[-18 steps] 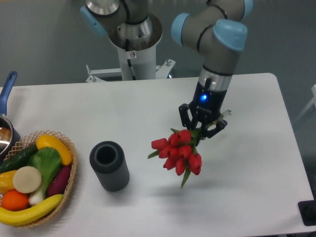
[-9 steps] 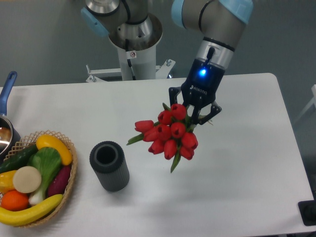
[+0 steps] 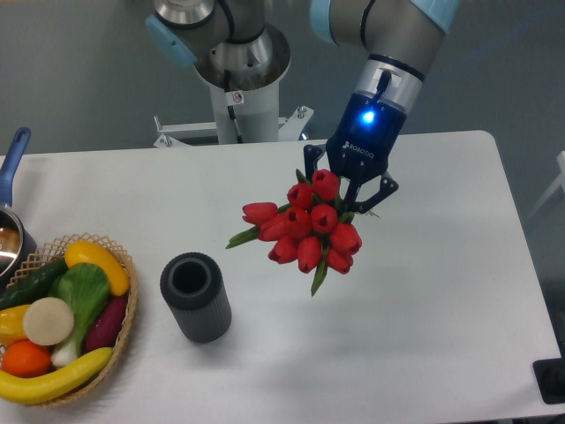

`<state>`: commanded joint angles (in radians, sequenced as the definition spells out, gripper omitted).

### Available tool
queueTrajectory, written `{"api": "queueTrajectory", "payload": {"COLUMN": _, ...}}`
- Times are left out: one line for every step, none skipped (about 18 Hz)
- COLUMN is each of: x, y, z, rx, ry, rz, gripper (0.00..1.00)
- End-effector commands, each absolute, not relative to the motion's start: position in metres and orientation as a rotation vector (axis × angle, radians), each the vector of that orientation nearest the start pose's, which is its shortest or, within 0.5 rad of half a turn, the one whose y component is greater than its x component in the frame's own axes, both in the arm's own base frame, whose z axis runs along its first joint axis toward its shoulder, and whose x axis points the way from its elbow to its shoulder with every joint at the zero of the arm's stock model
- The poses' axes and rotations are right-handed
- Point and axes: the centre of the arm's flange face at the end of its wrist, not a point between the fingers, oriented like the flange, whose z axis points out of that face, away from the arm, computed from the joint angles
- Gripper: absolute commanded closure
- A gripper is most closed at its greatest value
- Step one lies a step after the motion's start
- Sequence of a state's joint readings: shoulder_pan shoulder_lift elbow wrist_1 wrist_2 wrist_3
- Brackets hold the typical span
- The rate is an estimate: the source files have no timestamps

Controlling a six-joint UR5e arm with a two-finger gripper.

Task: Pick up the flowers from the table
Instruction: 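Lift the grasped tulip bouquet up off the table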

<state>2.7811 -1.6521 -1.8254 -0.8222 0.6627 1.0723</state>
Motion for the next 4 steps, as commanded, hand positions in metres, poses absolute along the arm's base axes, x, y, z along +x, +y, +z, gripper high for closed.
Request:
{"api": "queueTrajectory", "payload": {"x": -0.4125, "y": 0.3819, "z": 0.4407, "rx": -2.168, "ry": 0.071, "rz": -0.028, "gripper": 0.73}}
{"api": "queueTrajectory", "payload": {"x": -0.4126, "y": 0.3820, "z": 0.4415, "rx": -2.167, "ry": 0.071, "rz": -0.028, "gripper": 0.73}}
{"api": "queueTrajectory", "payload": {"x": -0.4136, "y": 0.3815, "z": 0.4430, "rx": -2.166, "ry": 0.071, "rz": -0.024, "gripper": 0.73}}
{"api": "queueTrajectory", "payload": {"x": -0.4140, "y": 0.3817, "z": 0.4422, "rx": -2.166, "ry": 0.071, "rz": -0.025, "gripper": 0.73}}
